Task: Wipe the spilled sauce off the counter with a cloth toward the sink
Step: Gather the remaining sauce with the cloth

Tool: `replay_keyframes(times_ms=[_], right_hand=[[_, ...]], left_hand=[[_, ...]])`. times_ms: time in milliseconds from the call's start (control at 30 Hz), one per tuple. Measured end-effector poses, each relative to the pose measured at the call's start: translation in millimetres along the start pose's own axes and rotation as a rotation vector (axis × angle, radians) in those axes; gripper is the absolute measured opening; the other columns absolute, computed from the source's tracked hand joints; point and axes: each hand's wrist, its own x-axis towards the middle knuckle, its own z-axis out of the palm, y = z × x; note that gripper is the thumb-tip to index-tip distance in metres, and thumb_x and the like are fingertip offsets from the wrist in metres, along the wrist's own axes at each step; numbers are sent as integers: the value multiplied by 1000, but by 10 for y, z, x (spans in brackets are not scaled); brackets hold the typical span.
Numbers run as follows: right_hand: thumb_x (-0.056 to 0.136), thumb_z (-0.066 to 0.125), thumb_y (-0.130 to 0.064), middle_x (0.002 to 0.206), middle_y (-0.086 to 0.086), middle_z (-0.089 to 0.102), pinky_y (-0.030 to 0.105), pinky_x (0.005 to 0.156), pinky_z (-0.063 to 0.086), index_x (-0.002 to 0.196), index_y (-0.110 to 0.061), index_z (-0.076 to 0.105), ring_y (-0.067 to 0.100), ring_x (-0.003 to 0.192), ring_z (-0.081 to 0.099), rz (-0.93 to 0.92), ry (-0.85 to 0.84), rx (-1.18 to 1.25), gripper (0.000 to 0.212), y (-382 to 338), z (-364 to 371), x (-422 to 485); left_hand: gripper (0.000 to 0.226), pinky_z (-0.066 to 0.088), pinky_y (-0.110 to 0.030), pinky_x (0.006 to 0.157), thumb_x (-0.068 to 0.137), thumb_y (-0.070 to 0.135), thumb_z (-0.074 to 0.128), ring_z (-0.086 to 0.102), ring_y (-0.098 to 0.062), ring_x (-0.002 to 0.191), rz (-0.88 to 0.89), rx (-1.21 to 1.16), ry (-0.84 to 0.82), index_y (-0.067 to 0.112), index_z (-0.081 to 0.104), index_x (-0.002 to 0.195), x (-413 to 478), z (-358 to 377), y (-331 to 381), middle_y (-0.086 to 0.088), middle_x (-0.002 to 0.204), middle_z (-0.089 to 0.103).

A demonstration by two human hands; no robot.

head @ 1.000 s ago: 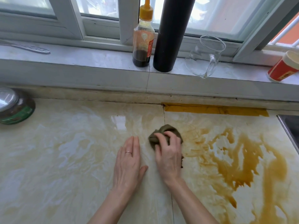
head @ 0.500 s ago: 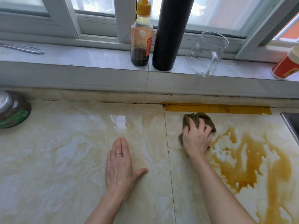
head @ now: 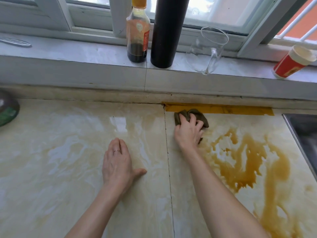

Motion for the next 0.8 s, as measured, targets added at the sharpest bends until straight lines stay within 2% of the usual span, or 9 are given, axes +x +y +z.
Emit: replay_keyframes(times_ms=[133, 200, 367, 467, 533, 600, 667, 733, 800], right_hand=[[92, 49, -25, 150, 7, 36, 46, 99, 31, 140, -31, 45, 32, 128, 31, -377, -26, 48, 49, -449, 150, -460], [91, 48, -26, 149, 6, 37, 45, 98, 31, 139, -32, 47, 30, 126, 33, -442, -22, 35, 49, -499, 221, -390], [94, 48, -24, 151, 2, 31, 40, 99, 28, 143, -38, 40, 27, 127, 29, -150, 34, -97, 52, 70, 92, 53], [95, 51, -19, 149, 3, 35, 39, 98, 29, 142, -36, 44, 29, 123, 30, -17, 18, -47, 51, 372, -55, 151], [94, 52, -17, 145, 5, 41, 37, 92, 31, 139, -32, 49, 28, 120, 34, -49, 67, 50, 48, 334, -45, 10], [91, 51, -17, 140, 8, 49, 36, 87, 34, 136, -29, 52, 28, 116, 40, -223, 107, 108, 47, 256, 49, -339], [89, 54, -20, 140, 7, 50, 39, 85, 40, 134, -28, 54, 28, 115, 44, -401, 101, 67, 46, 308, 177, -726], [86, 62, -19, 141, 4, 50, 39, 81, 42, 134, -29, 55, 27, 113, 46, -421, 106, 29, 50, 503, 207, -747], [86, 64, -17, 140, 5, 52, 40, 81, 42, 133, -29, 57, 27, 111, 46, -305, 133, 9, 50, 689, 169, -570]], left_hand=[[128, 13, -35, 119, 63, 70, 68, 1, -28, 146, -15, 35, -4, 1, 1, 148, 32, 13, 22, -15, 158, 0], [129, 13, -35, 119, 63, 71, 67, 1, -28, 146, -14, 54, -4, 1, 0, 148, 42, 21, 26, -15, 157, 0], [128, 12, -36, 119, 65, 70, 67, 0, -29, 146, -7, 44, -17, 1, -2, 149, 24, 6, 16, -15, 157, -2], [128, 13, -36, 119, 65, 70, 67, 0, -29, 146, -5, 48, -18, 1, -2, 148, 23, 4, 27, -15, 157, -1], [128, 13, -36, 119, 65, 70, 67, 0, -30, 146, -6, 54, -21, 1, -2, 148, 29, 0, 36, -16, 157, -1], [128, 13, -36, 119, 65, 70, 66, 0, -30, 146, -9, 62, -28, 0, -2, 148, 34, -3, 46, -16, 157, -2], [128, 13, -36, 119, 65, 71, 66, -1, -30, 146, -12, 71, -31, 0, -3, 148, 34, -3, 42, -16, 157, -2], [128, 12, -36, 119, 65, 71, 65, 0, -30, 146, -7, 79, -28, 0, -2, 148, 26, 10, 40, -17, 157, -1], [128, 12, -36, 119, 65, 71, 66, 1, -31, 146, 1, 77, -23, -1, -1, 148, 26, 19, 38, -18, 157, 1]])
